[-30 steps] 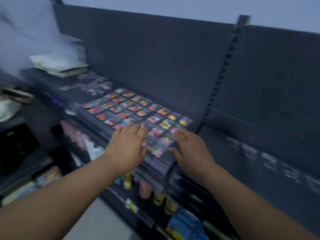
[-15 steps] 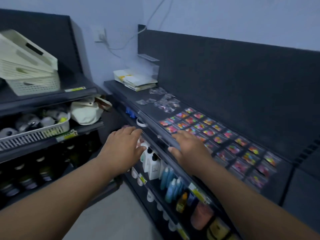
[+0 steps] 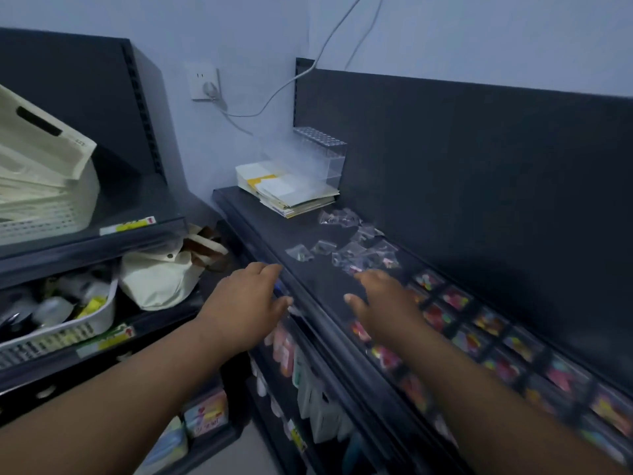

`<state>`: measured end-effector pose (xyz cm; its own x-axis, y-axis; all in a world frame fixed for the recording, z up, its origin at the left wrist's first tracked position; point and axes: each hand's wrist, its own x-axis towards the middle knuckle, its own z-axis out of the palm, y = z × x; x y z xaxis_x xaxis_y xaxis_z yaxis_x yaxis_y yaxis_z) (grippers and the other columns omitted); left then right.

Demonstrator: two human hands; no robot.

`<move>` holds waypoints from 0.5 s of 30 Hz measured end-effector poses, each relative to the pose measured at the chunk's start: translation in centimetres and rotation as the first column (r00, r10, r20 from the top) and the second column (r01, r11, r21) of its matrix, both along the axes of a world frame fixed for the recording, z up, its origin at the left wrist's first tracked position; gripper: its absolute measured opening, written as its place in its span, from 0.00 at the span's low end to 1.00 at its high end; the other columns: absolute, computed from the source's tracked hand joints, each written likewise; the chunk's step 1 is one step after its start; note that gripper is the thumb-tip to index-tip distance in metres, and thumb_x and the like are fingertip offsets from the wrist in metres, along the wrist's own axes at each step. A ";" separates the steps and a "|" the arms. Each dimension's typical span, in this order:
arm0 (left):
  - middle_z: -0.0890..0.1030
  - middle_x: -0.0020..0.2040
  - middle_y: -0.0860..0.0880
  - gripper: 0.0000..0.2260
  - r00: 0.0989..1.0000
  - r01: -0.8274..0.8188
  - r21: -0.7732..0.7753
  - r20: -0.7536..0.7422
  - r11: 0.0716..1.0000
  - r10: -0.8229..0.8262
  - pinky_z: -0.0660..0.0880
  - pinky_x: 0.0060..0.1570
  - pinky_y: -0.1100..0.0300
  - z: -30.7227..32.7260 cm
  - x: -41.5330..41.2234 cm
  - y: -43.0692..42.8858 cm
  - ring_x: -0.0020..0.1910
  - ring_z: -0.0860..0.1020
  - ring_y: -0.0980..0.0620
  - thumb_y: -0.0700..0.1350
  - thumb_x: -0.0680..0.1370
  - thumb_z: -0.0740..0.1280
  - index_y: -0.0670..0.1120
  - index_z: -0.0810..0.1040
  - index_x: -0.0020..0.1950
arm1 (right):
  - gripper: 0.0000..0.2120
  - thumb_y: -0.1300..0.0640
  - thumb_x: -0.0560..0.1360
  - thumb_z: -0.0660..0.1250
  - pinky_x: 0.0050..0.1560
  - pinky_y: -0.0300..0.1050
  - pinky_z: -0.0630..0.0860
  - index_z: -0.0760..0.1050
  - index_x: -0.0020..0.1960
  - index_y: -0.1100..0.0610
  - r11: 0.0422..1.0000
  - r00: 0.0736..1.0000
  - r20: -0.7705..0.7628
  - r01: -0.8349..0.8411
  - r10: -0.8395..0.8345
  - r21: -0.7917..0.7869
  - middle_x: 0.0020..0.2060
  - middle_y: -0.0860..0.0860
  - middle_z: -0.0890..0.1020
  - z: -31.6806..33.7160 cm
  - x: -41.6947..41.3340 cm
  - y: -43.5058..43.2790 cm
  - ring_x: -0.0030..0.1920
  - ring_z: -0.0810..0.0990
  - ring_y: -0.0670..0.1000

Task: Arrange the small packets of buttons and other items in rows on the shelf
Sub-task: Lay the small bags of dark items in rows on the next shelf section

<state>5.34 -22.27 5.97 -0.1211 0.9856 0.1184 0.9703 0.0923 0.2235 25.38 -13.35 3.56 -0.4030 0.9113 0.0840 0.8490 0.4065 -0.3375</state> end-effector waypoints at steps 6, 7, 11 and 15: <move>0.75 0.50 0.47 0.14 0.993 -0.074 -0.091 0.085 0.993 0.082 0.74 0.49 0.51 -1.3 -2.2 9.1 0.51 0.76 0.45 0.57 0.78 0.59 0.47 0.71 0.54 | 0.15 0.49 0.78 0.60 0.52 0.46 0.70 0.72 0.60 0.58 0.985 0.987 -0.031 0.158 -0.161 -0.066 0.58 0.57 0.74 -1.1 -1.5 8.0 0.56 0.74 0.57; 0.75 0.50 0.46 0.14 0.992 -0.083 -0.108 0.082 0.991 0.092 0.74 0.48 0.52 -1.8 -2.6 10.6 0.49 0.76 0.45 0.57 0.78 0.59 0.47 0.70 0.51 | 0.16 0.49 0.78 0.60 0.52 0.46 0.71 0.72 0.60 0.58 0.979 0.981 -0.028 0.188 -0.190 -0.080 0.58 0.57 0.74 -1.5 -1.7 9.0 0.56 0.75 0.58; 0.76 0.56 0.42 0.17 0.992 -0.083 -0.162 0.077 0.983 0.097 0.72 0.51 0.52 -3.7 -3.9 16.8 0.55 0.75 0.41 0.57 0.78 0.59 0.45 0.74 0.54 | 0.18 0.46 0.78 0.58 0.48 0.46 0.70 0.71 0.61 0.59 0.930 0.939 0.027 0.343 -0.343 -0.134 0.62 0.58 0.72 -2.8 -2.4 12.1 0.56 0.75 0.58; 0.74 0.61 0.40 0.20 0.995 -0.014 -0.248 0.091 0.969 0.038 0.70 0.57 0.52 -5.3 -4.7 21.8 0.60 0.72 0.39 0.58 0.77 0.61 0.46 0.75 0.61 | 0.25 0.43 0.79 0.56 0.51 0.47 0.71 0.65 0.68 0.58 0.849 0.868 0.143 0.495 -0.476 -0.184 0.67 0.58 0.66 -3.8 -3.4 13.7 0.60 0.74 0.58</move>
